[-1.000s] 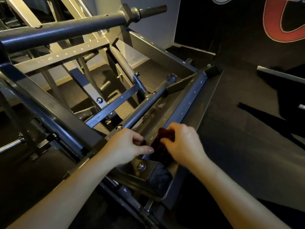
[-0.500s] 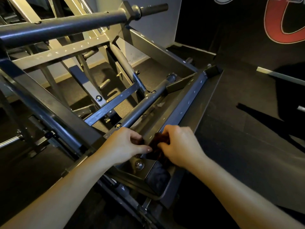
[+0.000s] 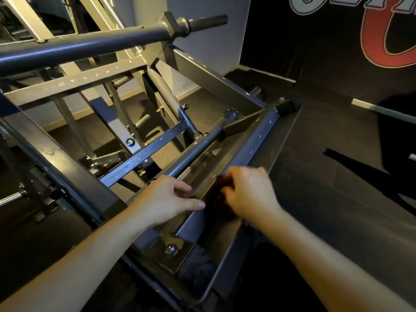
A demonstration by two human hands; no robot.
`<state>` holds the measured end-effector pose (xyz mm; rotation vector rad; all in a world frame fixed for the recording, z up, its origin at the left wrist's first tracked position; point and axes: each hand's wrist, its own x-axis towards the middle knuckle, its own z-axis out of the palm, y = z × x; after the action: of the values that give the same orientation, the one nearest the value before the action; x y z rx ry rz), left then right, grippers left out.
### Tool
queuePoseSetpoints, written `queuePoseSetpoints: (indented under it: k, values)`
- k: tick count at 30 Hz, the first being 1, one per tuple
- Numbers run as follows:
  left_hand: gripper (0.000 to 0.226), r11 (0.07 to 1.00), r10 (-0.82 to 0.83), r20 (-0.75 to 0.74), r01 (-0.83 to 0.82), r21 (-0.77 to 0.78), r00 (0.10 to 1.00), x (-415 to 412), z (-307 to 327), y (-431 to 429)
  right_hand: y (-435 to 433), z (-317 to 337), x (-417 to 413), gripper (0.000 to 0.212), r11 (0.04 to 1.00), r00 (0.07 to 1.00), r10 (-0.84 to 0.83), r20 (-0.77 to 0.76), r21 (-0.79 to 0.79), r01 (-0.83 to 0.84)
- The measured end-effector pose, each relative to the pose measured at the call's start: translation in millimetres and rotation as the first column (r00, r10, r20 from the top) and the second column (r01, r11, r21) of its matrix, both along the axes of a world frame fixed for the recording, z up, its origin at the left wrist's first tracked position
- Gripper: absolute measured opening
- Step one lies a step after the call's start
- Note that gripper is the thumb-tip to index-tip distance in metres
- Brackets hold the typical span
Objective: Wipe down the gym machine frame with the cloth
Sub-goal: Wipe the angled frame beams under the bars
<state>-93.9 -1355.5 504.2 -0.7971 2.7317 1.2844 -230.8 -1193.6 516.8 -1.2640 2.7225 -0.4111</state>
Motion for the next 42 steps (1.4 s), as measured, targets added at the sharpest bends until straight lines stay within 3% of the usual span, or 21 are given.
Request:
queuePoseSetpoints:
  k: [3,6,10,14,18,21,25,28,33,36,40,42]
  values:
    - [0.055,0.999,0.014,0.0,-0.014,-0.038,1.0,-16,3,3,-11,7,-70,0.022,0.985,0.983,-0.172,-0.07,-0.004,0.172]
    - [0.06,0.999,0.025,0.005,-0.025,-0.04,1.0,-32,7,3,-12,5,-78,0.022,0.972,0.969,-0.234,-0.076,-0.042,0.231]
    - [0.056,1.0,0.011,0.027,-0.011,0.02,1.0,-47,9,-6,3,-8,-11,0.022,0.994,0.996,-0.021,0.088,-0.102,0.03]
    - [0.059,0.996,0.005,0.056,-0.01,0.09,0.998,-52,8,-7,2,-6,-18,0.021,0.998,0.998,0.05,0.032,-0.05,-0.048]
    - [0.06,0.998,0.039,0.063,-0.042,0.055,0.997,-54,6,-2,-14,6,-108,0.02,0.985,0.982,-0.172,-0.072,-0.008,0.172]
    - [0.06,0.996,0.058,0.055,-0.061,0.06,0.997,-56,6,0,-19,10,-123,0.022,0.966,0.961,-0.257,-0.098,-0.036,0.255]
    - [0.06,0.997,0.042,0.024,-0.043,0.063,0.999,-68,6,-3,-3,-6,-60,0.023,0.997,0.998,-0.045,0.037,-0.061,0.048]
    - [0.058,0.998,0.024,0.015,-0.025,0.066,1.0,-82,3,-5,2,-9,-45,0.021,0.995,0.998,0.061,0.005,-0.077,-0.06]
    - [0.059,0.997,0.062,0.054,-0.064,0.048,0.997,-90,1,0,-19,4,-150,0.02,0.985,0.976,-0.173,-0.132,-0.009,0.173]
    - [0.06,0.996,0.078,0.077,-0.08,0.027,0.994,-92,2,3,-23,8,-174,0.022,0.967,0.959,-0.255,-0.126,-0.038,0.252]
    - [0.054,0.997,0.08,0.081,-0.08,-0.005,0.994,-108,4,0,-8,-8,-110,0.025,0.999,0.999,-0.027,0.02,-0.046,0.027]
    - [0.049,0.999,0.046,0.105,-0.046,-0.008,0.993,-118,5,-4,-4,-9,-88,0.022,0.997,0.998,0.065,0.007,-0.038,-0.065]
